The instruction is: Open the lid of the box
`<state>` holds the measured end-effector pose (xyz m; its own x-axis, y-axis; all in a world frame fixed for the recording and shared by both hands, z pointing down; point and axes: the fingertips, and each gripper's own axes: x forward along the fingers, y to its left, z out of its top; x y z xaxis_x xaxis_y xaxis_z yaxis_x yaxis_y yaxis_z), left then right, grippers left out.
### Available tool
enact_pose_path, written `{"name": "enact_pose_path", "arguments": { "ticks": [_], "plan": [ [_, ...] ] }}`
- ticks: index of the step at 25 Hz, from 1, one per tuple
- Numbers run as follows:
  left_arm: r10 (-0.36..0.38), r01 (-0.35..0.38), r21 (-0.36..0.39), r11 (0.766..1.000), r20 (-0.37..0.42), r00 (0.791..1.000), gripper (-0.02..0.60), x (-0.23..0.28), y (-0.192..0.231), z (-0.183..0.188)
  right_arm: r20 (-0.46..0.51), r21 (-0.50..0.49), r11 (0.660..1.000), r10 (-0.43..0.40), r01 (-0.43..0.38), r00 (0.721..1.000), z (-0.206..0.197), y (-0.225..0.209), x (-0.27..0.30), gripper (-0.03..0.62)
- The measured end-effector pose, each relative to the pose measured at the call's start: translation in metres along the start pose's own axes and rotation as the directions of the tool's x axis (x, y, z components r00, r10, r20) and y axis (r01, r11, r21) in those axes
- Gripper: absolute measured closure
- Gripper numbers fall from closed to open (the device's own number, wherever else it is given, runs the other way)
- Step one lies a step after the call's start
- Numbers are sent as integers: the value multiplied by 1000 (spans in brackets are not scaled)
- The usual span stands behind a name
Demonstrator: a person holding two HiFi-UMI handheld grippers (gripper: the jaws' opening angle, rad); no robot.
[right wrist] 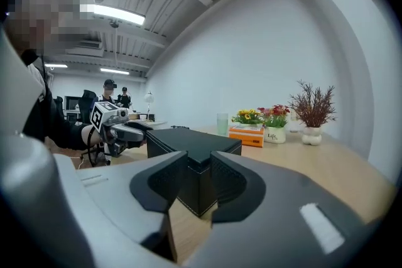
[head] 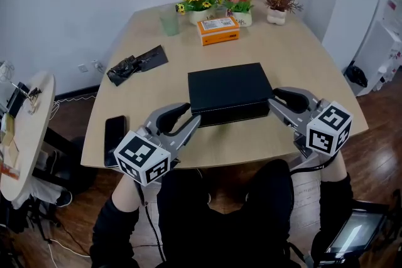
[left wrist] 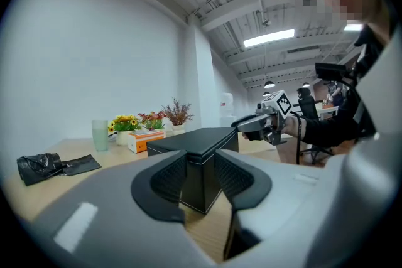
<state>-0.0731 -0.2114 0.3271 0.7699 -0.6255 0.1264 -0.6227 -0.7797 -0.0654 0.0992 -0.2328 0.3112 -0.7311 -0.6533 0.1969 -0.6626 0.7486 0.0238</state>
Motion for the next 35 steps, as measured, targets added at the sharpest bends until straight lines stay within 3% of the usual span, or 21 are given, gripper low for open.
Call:
{"name": "enact_pose_path", "arguments": {
  "ticks": [2, 4, 5, 9, 10, 17, 21, 27, 29, 31, 35],
  "plan": [
    [-2, 2, 1, 1000, -5, 1000, 462, 1, 1, 1, 25, -20, 1000, -6, 6, 1000, 10, 0, -1, 506],
    [-3, 3, -2, 1000, -5, 1000, 462, 1, 1, 1, 61, -15, 1000, -15, 16, 998, 21, -1, -2, 592],
    [-3, 3, -3, 1000, 0, 1000, 462, 0, 1, 2, 70, -24, 999, -28, 30, 997, 25, -2, -4, 592],
    [-11, 11, 3, 1000, 31, 999, 462, -4, 0, 8, 30, -183, 981, -56, 61, 998, 20, -5, -17, 463],
    [-11, 11, 7, 1000, 31, 999, 463, -3, 0, 9, 9, -203, 978, -50, 51, 999, 16, -5, -17, 456],
    [45, -45, 4, 999, -10, 999, 463, -3, 3, 0, -54, -85, 996, 35, -40, 998, -4, -4, 1, 452],
    [38, -38, -75, 996, -6, 999, 463, 0, 3, -4, -59, -12, 996, 85, -86, 995, -11, 2, 4, 419],
    [56, -57, -95, 994, -8, 998, 476, 2, 6, -2, -42, -30, 998, 48, -49, 998, -7, 0, 7, 455],
    [85, -85, -42, 995, -13, 996, 482, 2, 8, -2, -45, -58, 998, 38, -41, 998, -8, 2, 7, 465],
    [115, -114, 62, 992, -12, 993, 486, 1, 8, -1, -44, -112, 993, 25, -29, 999, -7, 4, 7, 468],
    [164, -153, 302, 941, -11, 986, 474, 2, 6, 5, -34, -267, 964, -24, 14, 999, -5, 6, 6, 466]
  ]
}}
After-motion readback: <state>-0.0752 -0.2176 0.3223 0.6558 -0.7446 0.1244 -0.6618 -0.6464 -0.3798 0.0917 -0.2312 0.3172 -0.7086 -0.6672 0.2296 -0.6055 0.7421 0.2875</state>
